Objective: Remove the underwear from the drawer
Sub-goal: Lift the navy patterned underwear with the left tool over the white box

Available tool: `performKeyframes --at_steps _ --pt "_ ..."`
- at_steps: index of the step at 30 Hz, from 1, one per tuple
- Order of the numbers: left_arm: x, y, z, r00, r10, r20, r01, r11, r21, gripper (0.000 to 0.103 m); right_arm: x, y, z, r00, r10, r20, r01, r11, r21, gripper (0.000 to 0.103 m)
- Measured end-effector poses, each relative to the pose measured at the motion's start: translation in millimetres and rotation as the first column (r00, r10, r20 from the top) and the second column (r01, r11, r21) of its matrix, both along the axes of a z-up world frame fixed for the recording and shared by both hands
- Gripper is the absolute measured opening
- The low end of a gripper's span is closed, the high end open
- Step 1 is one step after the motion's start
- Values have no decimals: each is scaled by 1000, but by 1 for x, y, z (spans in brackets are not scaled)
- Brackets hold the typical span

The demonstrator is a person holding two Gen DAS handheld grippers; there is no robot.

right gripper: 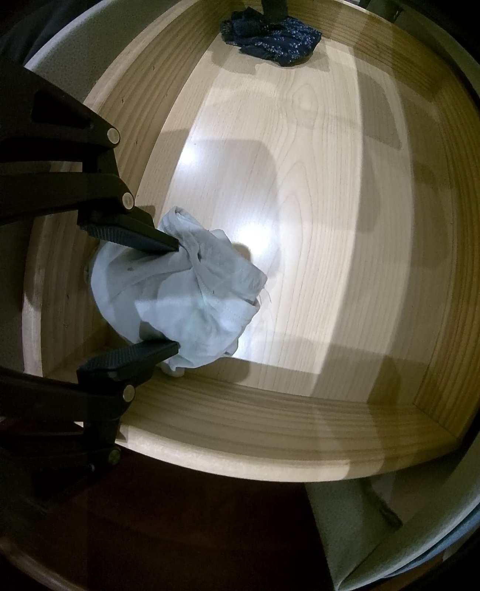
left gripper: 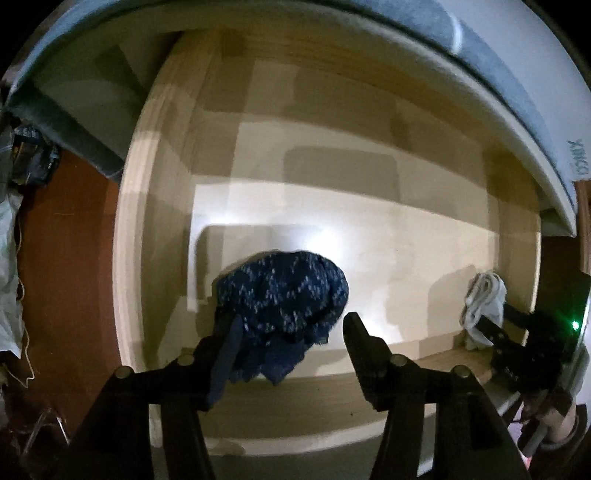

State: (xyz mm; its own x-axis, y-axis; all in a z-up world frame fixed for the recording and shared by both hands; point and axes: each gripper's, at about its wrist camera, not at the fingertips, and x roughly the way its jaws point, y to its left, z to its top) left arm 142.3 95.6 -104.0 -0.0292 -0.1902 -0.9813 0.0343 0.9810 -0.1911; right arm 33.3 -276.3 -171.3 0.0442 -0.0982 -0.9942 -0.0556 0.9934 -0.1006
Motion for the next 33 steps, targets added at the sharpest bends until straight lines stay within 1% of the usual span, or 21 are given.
performKeyframes --at_steps 3,4,6,7,8,14,19,20,21,22,24,25,28,33 --pt "23 -23 -23 1000 -1 -21 2 1000 28 58 0 0 0 1000 2 0 -2 1000 0 47" --pt "22 -35 -28 1000 -13 -19 14 999 42 58 0 0 0 1000 2 0 -2 1000 -1 48" --pt "24 -44 -33 999 -52 -14 53 996 77 58 0 0 0 1000 3 -2 -3 1000 -4 48" --pt "25 -48 -37 998 -58 -21 60 993 99 58 0 0 1 1000 4 -2 -4 1000 -4 48" --pt "26 -50 -40 998 -58 -34 61 993 105 58 1 -1 1 1000 4 -4 -4 1000 -4 48" --pt "32 -55 -47 995 -55 -80 65 989 135 58 3 -2 -1 1000 4 -12 -4 1000 -7 48" --pt "31 -65 -52 994 -61 -87 75 983 169 58 5 1 4 1000 5 -22 -6 1000 -13 49" --pt "31 -67 -52 994 -66 -85 80 981 175 57 6 1 5 1000 5 -23 -5 1000 -14 49" --pt "30 -67 -52 994 -68 -83 83 980 183 51 7 2 5 1000 4 -28 -5 1000 -16 50" --pt "30 -71 -53 994 -67 -83 81 980 184 43 8 2 5 999 5 -32 -5 1000 -18 51" --pt "31 -80 -54 996 -45 -83 58 985 162 32 10 4 5 999 7 -42 -8 1000 -24 52" --pt "31 -77 -53 996 -37 -85 49 988 147 30 11 4 5 999 6 -46 -7 1000 -25 53" --pt "28 -73 -49 997 -24 -75 34 991 132 27 13 4 6 999 0 -50 -2 1000 -29 53" --pt "20 -67 -37 999 -8 -54 13 995 95 26 16 6 7 998 -2 -57 0 999 -38 54"
